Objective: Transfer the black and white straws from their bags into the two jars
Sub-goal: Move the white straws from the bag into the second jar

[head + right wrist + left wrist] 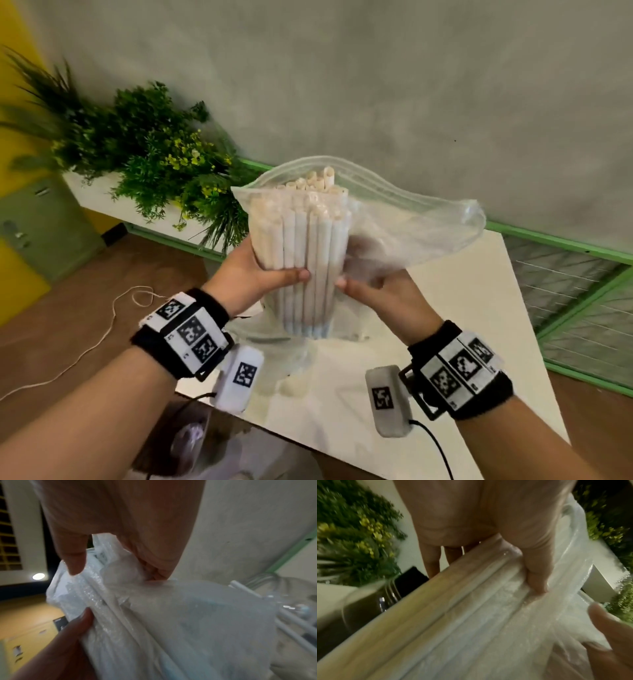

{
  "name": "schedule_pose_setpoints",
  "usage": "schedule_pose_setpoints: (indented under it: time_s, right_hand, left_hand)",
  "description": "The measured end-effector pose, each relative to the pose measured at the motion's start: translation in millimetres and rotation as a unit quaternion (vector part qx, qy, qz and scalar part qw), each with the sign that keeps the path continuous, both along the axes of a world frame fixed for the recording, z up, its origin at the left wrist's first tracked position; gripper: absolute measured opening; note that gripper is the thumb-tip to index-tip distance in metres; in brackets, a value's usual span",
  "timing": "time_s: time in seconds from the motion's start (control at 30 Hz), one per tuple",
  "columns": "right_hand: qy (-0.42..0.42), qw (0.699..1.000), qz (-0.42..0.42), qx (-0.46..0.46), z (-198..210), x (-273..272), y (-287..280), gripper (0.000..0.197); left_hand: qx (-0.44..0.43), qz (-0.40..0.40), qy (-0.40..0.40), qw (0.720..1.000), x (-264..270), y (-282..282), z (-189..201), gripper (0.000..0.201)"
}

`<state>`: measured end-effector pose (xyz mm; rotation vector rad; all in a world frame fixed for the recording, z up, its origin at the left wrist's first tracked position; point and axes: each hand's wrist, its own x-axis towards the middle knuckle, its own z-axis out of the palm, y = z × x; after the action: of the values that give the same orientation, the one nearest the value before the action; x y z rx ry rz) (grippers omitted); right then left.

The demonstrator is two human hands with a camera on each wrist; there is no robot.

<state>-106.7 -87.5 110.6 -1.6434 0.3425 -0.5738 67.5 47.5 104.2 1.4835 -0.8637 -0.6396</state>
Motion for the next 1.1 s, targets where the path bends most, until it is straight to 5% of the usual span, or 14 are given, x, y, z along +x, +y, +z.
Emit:
schedule_pose_setpoints:
  time_s: [0.13, 0.2, 0.33, 0.4, 0.5, 0.7, 0.8, 0.9, 1.0, 1.1]
  right_hand:
    - [0.141, 0.983, -0.028, -0.116, -12.2, 41.2, 18.1, 0.041]
    - [0.130, 0.987, -0.030, -0.092, -18.6, 53.1, 31.9, 0.023]
    - [0.091, 0.992, -0.043, -0.071, -48.2, 69.8, 50.1, 0.035]
    - [0.170, 0.978, -0.064, -0.107, -70.3, 77.9, 54.7, 0.023]
    - [0.314, 0.932, -0.066, -0.165, -100.8, 81.5, 59.9, 0.035]
    - [0.272, 0.938, -0.141, -0.161, -121.8, 85.7, 64.3, 0.015]
    - [0.288, 0.934, -0.177, -0.116, -127.8, 84.8, 58.8, 0.020]
    - [0.371, 0.909, -0.164, -0.095, -138.9, 83.4, 61.1, 0.053]
    - [0.319, 0.927, -0.188, -0.062, -140.9, 85.6, 62.9, 0.027]
    - [0.294, 0.933, -0.192, -0.079, -144.8, 84.2, 62.8, 0.026]
  left_hand:
    - [0.040, 0.012, -0.010, 0.999, 38.6, 19.5, -6.0, 0.081]
    - [0.067, 0.013, -0.015, 0.998, 51.1, 29.2, -17.0, 0.086]
    - [0.131, 0.027, -0.022, 0.991, 64.0, 41.7, -48.0, 0.081]
    - [0.163, 0.025, -0.024, 0.986, 66.6, 42.9, -63.6, 0.065]
    - [0.201, 0.010, -0.010, 0.979, 69.3, 42.3, -88.9, 0.049]
    - [0.191, -0.012, -0.002, 0.982, 79.2, 32.4, -111.4, 0.053]
    - [0.172, -0.019, 0.014, 0.985, 88.2, 24.2, -113.6, 0.065]
    - [0.199, -0.053, 0.003, 0.979, 93.8, 25.3, -117.6, 0.068]
    - [0.188, -0.087, 0.014, 0.978, 99.2, 33.4, -98.8, 0.075]
    - [0.102, -0.043, -0.064, 0.992, 106.3, 43.7, -69.8, 0.093]
